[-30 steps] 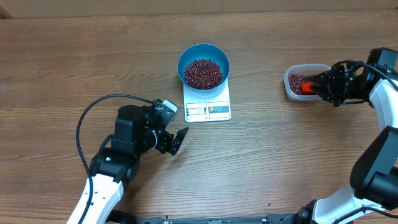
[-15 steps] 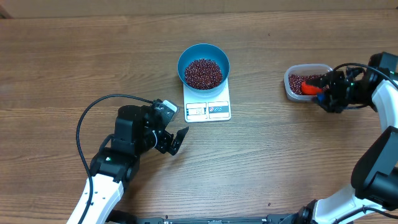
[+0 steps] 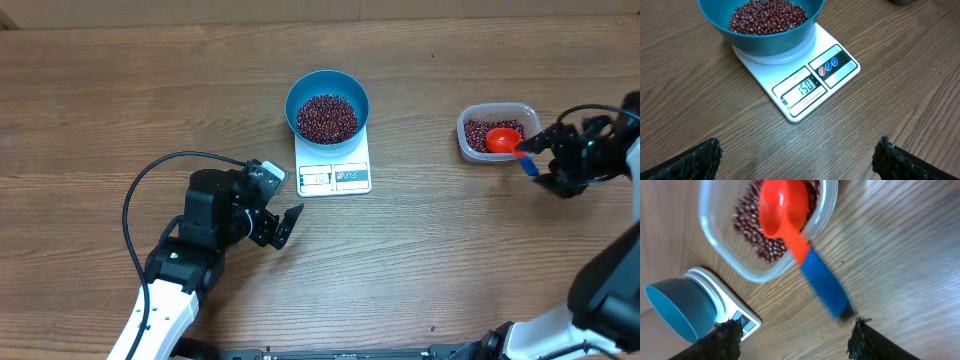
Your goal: Scoop item into bowl and weigh 150g on scale
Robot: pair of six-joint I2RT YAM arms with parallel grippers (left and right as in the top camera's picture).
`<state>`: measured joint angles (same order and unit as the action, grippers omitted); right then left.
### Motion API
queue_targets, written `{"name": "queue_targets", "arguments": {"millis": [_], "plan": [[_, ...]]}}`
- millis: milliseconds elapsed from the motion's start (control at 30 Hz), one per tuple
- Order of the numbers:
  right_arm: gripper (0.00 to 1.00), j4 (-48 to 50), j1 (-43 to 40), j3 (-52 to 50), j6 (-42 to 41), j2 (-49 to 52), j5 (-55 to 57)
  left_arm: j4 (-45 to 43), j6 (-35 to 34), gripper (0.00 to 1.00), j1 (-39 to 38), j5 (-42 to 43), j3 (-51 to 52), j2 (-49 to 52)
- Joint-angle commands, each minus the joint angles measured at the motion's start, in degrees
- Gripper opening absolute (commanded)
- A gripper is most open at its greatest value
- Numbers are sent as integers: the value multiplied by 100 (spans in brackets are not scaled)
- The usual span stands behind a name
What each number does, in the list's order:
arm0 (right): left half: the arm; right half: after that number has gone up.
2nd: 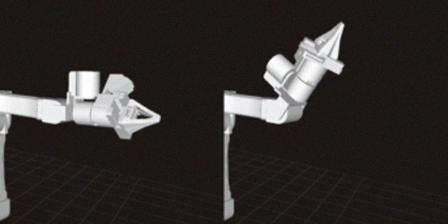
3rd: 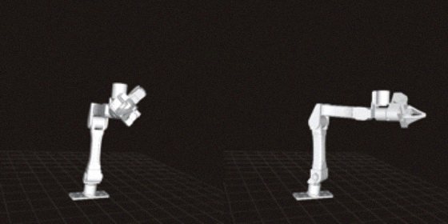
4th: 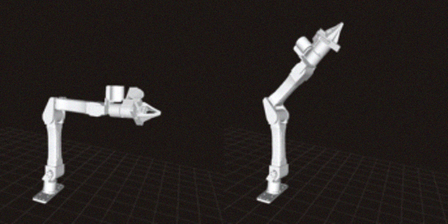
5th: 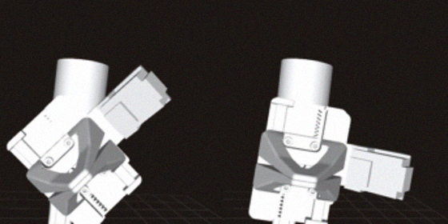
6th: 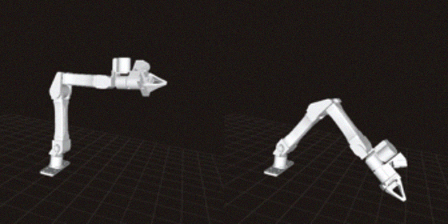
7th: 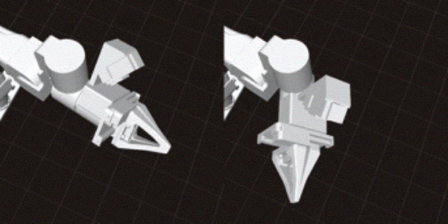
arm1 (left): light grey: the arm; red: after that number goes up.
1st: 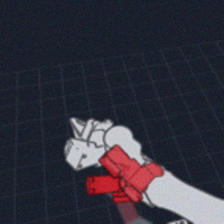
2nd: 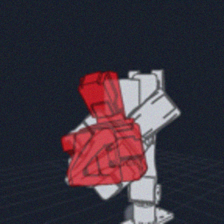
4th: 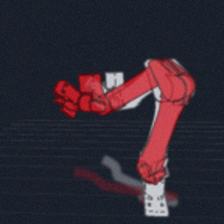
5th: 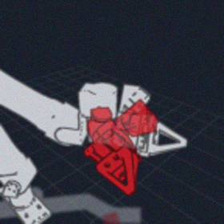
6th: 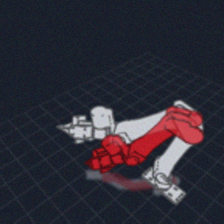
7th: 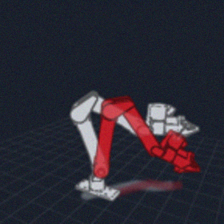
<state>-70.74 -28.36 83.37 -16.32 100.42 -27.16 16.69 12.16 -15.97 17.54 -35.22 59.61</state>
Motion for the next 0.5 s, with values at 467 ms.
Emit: {"name": "queue_targets", "arguments": {"millis": [467], "plan": [[77,-1436,308,1445,1034,-2516,785,-20,-61,100,20,-13,-2,37]]}}
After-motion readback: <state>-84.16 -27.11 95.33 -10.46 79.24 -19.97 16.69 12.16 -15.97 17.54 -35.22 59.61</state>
